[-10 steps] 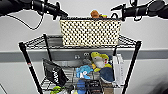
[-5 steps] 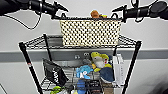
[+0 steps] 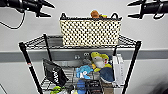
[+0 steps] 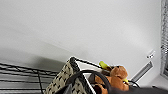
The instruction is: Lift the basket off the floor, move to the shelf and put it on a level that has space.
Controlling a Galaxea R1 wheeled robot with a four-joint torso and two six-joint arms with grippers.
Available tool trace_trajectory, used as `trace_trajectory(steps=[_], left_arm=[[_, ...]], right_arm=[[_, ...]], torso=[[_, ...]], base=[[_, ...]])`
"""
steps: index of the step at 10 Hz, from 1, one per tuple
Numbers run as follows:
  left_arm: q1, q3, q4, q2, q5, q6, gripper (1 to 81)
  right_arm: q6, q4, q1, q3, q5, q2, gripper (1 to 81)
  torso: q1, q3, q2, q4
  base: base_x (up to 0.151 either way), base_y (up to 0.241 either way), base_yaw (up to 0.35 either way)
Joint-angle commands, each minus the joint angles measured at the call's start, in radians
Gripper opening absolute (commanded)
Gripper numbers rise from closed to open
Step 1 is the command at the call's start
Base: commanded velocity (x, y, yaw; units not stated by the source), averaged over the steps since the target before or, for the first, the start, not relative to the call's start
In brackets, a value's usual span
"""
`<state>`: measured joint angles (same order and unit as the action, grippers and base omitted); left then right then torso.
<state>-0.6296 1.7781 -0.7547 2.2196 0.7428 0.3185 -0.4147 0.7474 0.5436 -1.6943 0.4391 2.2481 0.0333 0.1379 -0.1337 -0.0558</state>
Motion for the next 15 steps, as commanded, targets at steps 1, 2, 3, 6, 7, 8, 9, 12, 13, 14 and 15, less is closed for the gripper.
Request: trace_trajectory(steps=[1, 2, 3, 6, 7, 8, 9, 12, 13, 14, 15], left_arm=[[-0.16, -0.135, 0.009, -0.148, 0.045, -0.013, 81.1], [-0.153, -0.181, 0.038, -0.205, 0.069, -0.013, 81.1], [-0.147, -0.225, 0.059, -0.266, 0.078, -0.013, 81.1], [-0.144, -0.275, 0.13, -0.412, 0.158, -0.013, 81.1], [-0.138, -0.299, 0.171, -0.473, 0.179, -0.013, 81.1], [-0.123, -0.307, 0.189, -0.503, 0.187, -0.013, 81.1], [-0.101, -0.319, 0.213, -0.544, 0.202, -0.013, 81.1], [-0.003, -0.327, 0.306, -0.646, 0.21, -0.025, 81.1], [0.03, -0.324, 0.319, -0.673, 0.207, -0.033, 81.1], [0.055, -0.325, 0.33, -0.698, 0.204, -0.039, 81.1], [0.089, -0.325, 0.342, -0.722, 0.202, -0.045, 81.1]], right_arm=[[-0.004, 0.004, 0.155, 0.125, 0.05, -0.153, 81.1], [-0.001, -0.01, 0.131, 0.128, 0.062, -0.195, 81.1], [-0.001, -0.023, 0.104, 0.143, 0.084, -0.239, 81.1], [-0.001, -0.085, 0.065, 0.171, 0.153, -0.358, 81.1], [-0.004, -0.103, 0.048, 0.183, 0.174, -0.394, 81.1], [-0.004, -0.126, 0.029, 0.188, 0.194, -0.421, 81.1], [-0.006, -0.15, 0.0, 0.188, 0.219, -0.449, 81.1], [-0.004, -0.232, -0.125, 0.188, 0.259, -0.511, 81.1], [0.0, -0.25, -0.188, 0.19, 0.259, -0.525, 81.1], [0.004, -0.269, -0.247, 0.19, 0.259, -0.528, 81.1], [0.004, -0.283, -0.303, 0.188, 0.257, -0.529, 81.1]], torso=[[0.0, 0.0, 0.0, 0.0], [0.0, 0.0, 0.0, 0.0], [0.0, 0.0, 0.0, 0.0], [-0.001, 0.0, 0.0, 0.0], [-0.001, -0.001, 0.0, 0.0], [-0.001, -0.001, 0.0, 0.0], [-0.001, -0.001, 0.0, 0.0], [-0.002, -0.002, -0.001, 0.0], [-0.002, -0.002, -0.001, 0.0], [-0.002, -0.002, -0.001, 0.0], [-0.002, -0.002, -0.001, 0.0]], base=[[0.0, 0.0, 0.0], [0.0, 0.0, 0.0], [0.0, 0.0, 0.0], [0.0, 0.0, 0.0], [0.0, 0.0, 0.0], [0.0, 0.0, 0.0], [0.0, 0.0, 0.0], [0.0, 0.0, 0.0], [0.0, 0.0, 0.0], [0.0, 0.0, 0.0], [0.0, 0.0, 0.0]])
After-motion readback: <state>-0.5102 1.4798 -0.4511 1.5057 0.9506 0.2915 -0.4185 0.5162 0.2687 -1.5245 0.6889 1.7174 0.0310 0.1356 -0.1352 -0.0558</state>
